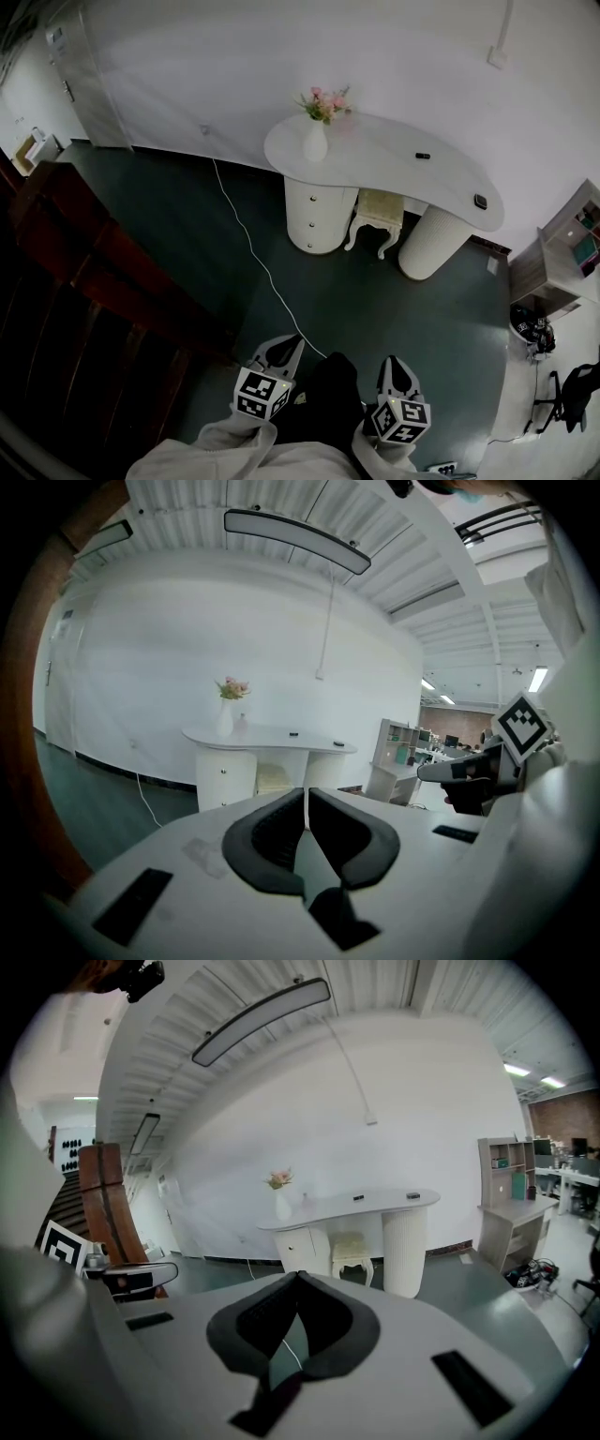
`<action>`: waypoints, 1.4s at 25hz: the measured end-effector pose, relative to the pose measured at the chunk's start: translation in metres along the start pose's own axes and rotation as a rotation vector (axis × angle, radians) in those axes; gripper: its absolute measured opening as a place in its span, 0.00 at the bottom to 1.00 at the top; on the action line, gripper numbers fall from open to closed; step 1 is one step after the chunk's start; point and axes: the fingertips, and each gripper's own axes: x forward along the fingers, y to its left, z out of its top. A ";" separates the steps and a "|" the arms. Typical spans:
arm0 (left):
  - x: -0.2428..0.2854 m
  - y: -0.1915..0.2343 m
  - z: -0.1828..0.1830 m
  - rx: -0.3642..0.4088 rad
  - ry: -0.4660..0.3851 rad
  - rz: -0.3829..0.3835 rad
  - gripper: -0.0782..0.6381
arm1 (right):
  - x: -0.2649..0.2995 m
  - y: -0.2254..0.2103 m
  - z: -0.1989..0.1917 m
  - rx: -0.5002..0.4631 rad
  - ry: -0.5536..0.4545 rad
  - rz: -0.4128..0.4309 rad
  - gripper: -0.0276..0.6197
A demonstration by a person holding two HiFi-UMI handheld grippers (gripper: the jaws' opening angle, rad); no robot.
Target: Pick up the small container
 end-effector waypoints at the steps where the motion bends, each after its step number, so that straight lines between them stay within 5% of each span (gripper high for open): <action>1: 0.001 0.003 -0.001 -0.003 0.001 0.007 0.15 | 0.002 0.000 -0.001 -0.002 0.005 0.003 0.12; 16: 0.068 0.030 0.027 0.020 -0.023 0.047 0.15 | 0.068 -0.031 0.018 0.010 0.014 0.032 0.12; 35: 0.216 0.080 0.111 -0.012 -0.055 0.117 0.15 | 0.210 -0.088 0.128 -0.036 0.026 0.101 0.12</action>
